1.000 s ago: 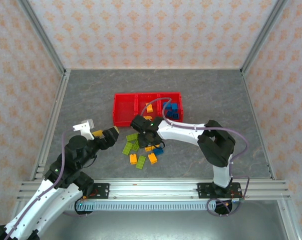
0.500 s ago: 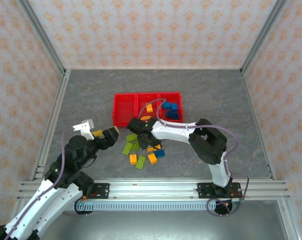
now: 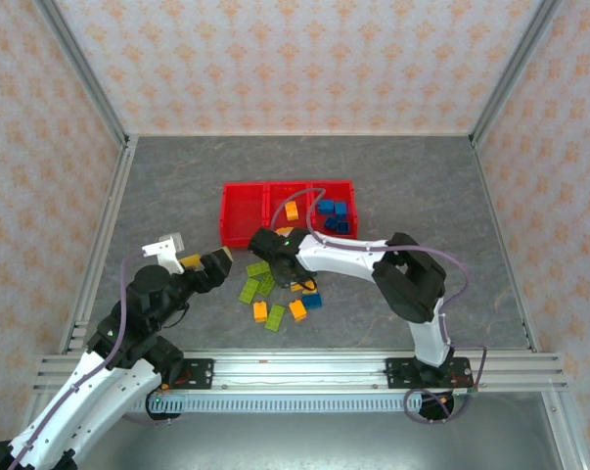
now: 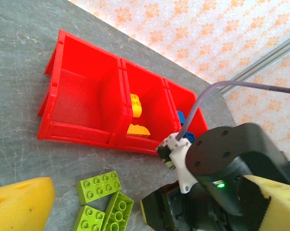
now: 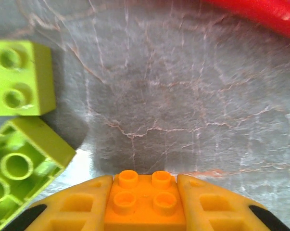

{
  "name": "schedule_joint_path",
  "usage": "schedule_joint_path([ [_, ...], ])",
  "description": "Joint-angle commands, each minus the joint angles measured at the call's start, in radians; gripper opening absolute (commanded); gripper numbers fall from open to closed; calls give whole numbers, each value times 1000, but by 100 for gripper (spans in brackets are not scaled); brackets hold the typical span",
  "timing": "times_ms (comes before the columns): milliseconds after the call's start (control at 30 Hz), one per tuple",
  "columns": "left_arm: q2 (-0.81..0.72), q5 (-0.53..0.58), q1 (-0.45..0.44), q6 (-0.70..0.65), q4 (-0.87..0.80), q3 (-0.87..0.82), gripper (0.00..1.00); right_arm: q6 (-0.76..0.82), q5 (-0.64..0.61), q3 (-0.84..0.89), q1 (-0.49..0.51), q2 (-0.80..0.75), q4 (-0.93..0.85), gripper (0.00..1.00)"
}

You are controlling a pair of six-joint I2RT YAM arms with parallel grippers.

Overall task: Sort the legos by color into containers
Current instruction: Pick up the lego from the bottom-center of the table, then place the lego in the container.

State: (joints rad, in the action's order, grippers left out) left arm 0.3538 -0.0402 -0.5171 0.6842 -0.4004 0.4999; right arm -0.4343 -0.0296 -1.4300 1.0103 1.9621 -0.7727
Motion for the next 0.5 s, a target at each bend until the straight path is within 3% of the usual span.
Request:
schedule_joint_path([
  [0,1,7,-6,3,29,-8,99,-5,-96,-84,6,-95,-31,26],
  [200,10,7,-6,0,31,-6,99,44,-166,-225,-34,-98,-53,26],
  [467,3,3,-6,3,18,-1,99,134,-70,-379,-185,-8,23,25],
])
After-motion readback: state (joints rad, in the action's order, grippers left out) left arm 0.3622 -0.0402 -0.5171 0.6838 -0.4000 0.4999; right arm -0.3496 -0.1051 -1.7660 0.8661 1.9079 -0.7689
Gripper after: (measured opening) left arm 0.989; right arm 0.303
